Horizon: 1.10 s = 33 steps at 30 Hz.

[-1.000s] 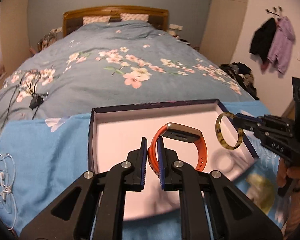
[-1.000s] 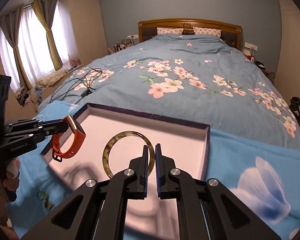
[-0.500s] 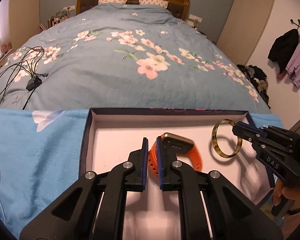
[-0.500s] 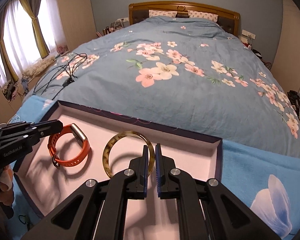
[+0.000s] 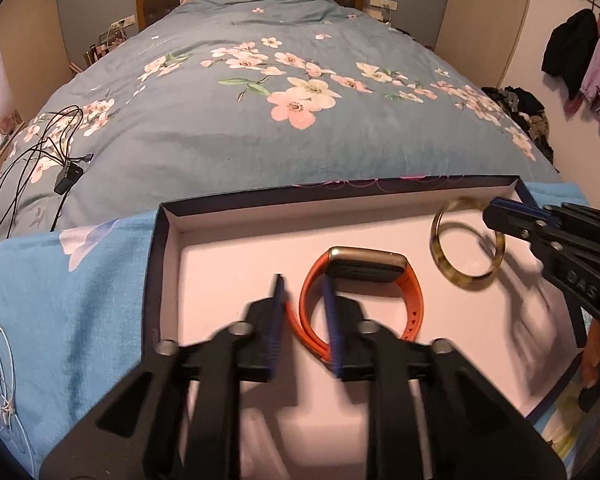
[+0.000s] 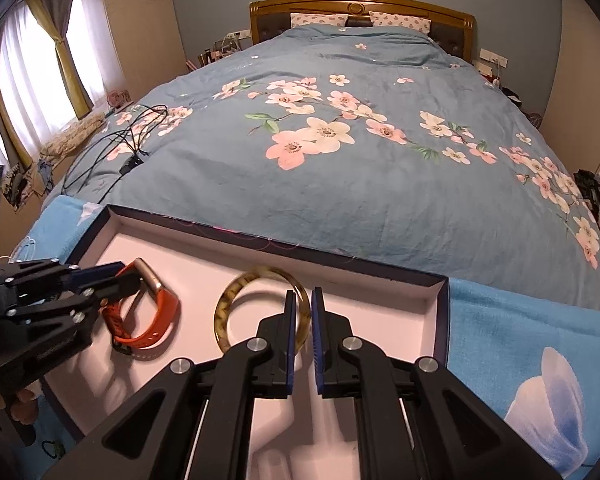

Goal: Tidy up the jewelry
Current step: 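Lower the smartwatch into the box with the left tool while the right tool drops the bangle beside it, then grasp the pink hair tie with the left tool while the right tool grasps the clear bead bracelet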

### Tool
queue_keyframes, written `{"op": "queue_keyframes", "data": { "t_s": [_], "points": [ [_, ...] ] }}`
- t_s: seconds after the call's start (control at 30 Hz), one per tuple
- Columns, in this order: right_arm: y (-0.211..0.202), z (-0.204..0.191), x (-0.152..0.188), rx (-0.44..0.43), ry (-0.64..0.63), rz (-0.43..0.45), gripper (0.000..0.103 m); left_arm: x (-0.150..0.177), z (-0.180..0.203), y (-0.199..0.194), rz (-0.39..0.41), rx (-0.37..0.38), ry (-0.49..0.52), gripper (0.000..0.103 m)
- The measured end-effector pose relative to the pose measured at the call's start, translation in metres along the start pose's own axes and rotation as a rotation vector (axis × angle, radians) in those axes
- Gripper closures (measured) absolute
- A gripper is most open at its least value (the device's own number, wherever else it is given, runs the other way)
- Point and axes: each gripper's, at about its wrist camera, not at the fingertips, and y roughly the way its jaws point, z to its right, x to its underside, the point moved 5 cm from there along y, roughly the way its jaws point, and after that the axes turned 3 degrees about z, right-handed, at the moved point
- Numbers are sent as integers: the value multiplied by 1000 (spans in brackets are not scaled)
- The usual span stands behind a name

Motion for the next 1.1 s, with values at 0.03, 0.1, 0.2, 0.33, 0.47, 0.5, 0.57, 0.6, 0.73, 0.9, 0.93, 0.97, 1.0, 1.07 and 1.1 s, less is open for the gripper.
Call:
{"op": "queue_keyframes", "data": {
  "t_s": [0.03,0.1,0.2,0.33,0.47,0.5,0.57,0.6,0.73,0.9,0.93,0.97,1.0,1.07,1.1],
  "points": [
    [-2,0,1,-9,7,7,97,-1,0,0,2,-4,-7,92],
    [-6,-1,4,-23,4,12,96,-6,-1,0,12,-25,-29,94],
    [-13,-3,6,-43,6,23,95,-13,-3,0,15,-12,-92,94],
    [-33,-7,12,-82,-2,63,87,-16,-4,4,4,-3,-117,93],
    [-64,-15,25,-142,-39,104,80,-11,-11,-7,39,11,-139,76],
    [-74,-18,32,-160,-59,114,76,-11,-11,-13,57,19,-131,66],
    [-91,-24,43,-181,-94,129,74,-7,-13,-35,117,24,-109,61],
    [-100,-27,50,-190,-110,133,74,-3,-12,-49,149,32,-87,60],
    [-130,-37,90,-229,-190,119,74,20,-7,-94,242,64,-5,52],
    [-138,-34,131,-250,-190,39,82,65,3,-134,283,100,88,46],
    [-137,-34,139,-243,-199,17,82,77,6,-139,277,115,102,46],
    [-135,-34,146,-241,-206,0,82,84,6,-142,276,118,107,46],
    [-134,-35,149,-242,-207,-9,82,91,6,-144,275,120,110,46],
    [-133,-36,157,-242,-204,-27,82,107,8,-150,274,129,118,46],
    [-135,-38,158,-252,-199,-23,82,114,8,-154,272,142,115,46]
  ]
}}
